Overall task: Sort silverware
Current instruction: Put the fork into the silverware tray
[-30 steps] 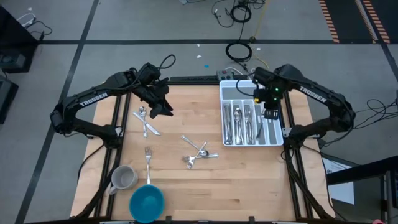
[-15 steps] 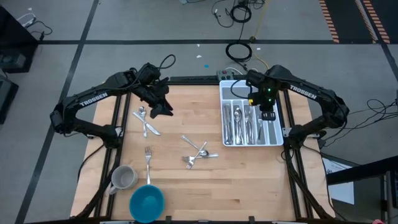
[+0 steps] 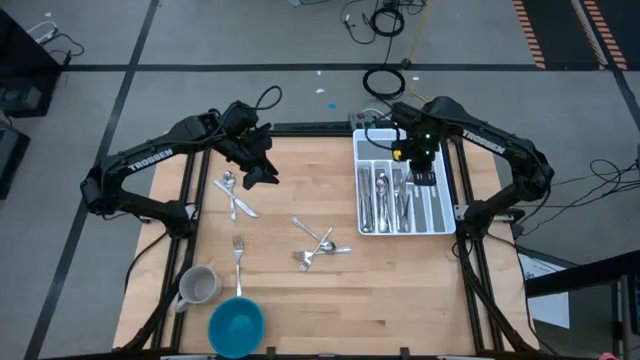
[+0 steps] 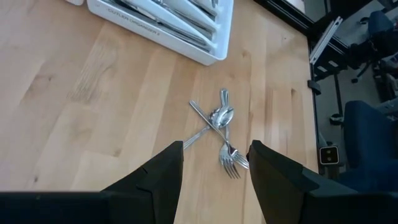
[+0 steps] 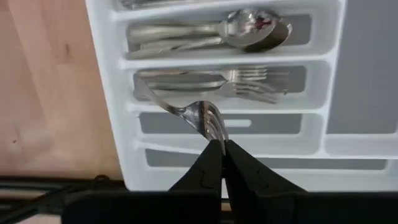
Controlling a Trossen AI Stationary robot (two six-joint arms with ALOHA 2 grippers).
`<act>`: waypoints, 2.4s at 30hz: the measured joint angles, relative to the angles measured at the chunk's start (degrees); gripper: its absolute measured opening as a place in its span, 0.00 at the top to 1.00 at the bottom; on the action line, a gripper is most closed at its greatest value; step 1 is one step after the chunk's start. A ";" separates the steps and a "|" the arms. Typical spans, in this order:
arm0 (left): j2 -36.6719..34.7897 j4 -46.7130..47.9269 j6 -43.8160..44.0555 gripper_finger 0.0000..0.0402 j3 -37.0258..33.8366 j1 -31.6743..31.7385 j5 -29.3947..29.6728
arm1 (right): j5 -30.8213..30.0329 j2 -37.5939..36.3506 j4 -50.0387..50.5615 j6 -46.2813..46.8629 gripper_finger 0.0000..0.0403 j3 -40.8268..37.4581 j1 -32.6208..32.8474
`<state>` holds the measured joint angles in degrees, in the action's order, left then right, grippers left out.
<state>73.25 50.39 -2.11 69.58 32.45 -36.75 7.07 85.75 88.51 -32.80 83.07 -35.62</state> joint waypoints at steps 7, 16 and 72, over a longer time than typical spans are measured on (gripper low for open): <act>0.00 -0.07 -0.28 0.54 0.00 0.01 -0.01 | 0.93 5.90 -5.59 -2.69 1.00 0.00 0.00; 0.00 -0.11 -0.31 0.54 0.00 0.02 -0.01 | 0.96 13.97 -6.47 -7.52 1.00 0.00 -3.23; -2.29 0.18 0.26 0.54 -0.04 -0.73 -4.50 | 2.27 13.76 -37.17 5.80 0.55 14.25 28.88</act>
<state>70.96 50.57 -1.85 69.54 31.73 -41.25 9.34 99.52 51.34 -27.00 97.32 -6.73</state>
